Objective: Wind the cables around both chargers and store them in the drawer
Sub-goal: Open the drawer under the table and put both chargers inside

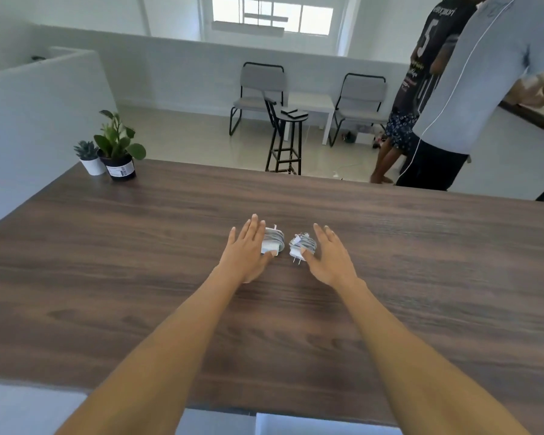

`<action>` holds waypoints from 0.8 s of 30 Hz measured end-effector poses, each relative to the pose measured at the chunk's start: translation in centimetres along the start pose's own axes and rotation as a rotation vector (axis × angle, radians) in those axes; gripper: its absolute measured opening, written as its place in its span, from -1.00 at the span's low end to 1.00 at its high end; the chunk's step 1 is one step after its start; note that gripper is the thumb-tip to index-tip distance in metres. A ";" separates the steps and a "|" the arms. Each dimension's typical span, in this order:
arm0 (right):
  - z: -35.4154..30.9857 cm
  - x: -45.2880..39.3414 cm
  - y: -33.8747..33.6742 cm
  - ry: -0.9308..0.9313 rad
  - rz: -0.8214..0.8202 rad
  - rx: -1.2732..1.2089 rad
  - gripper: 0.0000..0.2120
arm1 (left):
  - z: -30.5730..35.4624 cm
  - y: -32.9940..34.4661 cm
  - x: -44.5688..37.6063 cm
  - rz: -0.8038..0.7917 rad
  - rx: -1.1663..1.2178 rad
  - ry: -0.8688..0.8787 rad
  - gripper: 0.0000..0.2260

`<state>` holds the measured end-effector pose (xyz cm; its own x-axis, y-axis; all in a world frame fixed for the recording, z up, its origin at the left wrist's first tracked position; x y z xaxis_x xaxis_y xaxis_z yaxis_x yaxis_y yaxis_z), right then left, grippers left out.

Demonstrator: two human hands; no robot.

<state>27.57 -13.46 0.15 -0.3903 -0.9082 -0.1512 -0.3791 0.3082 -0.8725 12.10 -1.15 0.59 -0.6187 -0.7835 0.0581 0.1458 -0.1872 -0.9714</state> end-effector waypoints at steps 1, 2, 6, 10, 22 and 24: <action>0.1 -0.7 0.3 -0.022 0.002 -0.020 -0.29 | 0.1 0.2 -0.8 0.002 0.015 0.030 -0.31; 0.2 -1.2 0.7 -0.042 0.002 -0.042 -0.26 | 0.0 0.4 -1.6 0.002 0.032 0.062 -0.27; 1.1 -2.4 1.9 -0.072 0.004 -0.131 -0.20 | -0.9 0.9 -3.8 -0.074 0.147 0.133 -0.07; 1.7 -3.0 2.7 -0.080 0.002 -0.158 -0.21 | -1.8 1.7 -5.3 -0.174 0.218 0.185 0.03; 2.0 -2.1 3.5 -0.106 0.159 -0.306 -0.35 | -1.7 3.0 -6.6 -0.291 0.608 0.194 -0.10; 1.8 -2.1 3.5 -0.104 0.173 -0.308 -0.37 | -1.7 3.0 -6.4 -0.278 0.655 0.184 -0.14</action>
<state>28.56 -10.97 -3.47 -0.3894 -0.8541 -0.3448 -0.5555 0.5164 -0.6517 15.21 4.31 -3.11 -0.8112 -0.5540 0.1871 0.3601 -0.7255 -0.5865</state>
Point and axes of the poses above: each hand's wrist, its own x-axis away from the middle knuckle, its own y-axis out of the palm, z = x × y, the point moved 2 cm from there along -x, towards the middle knuckle, and after that the axes turned 15 degrees about -y, right-handed, at the moved point
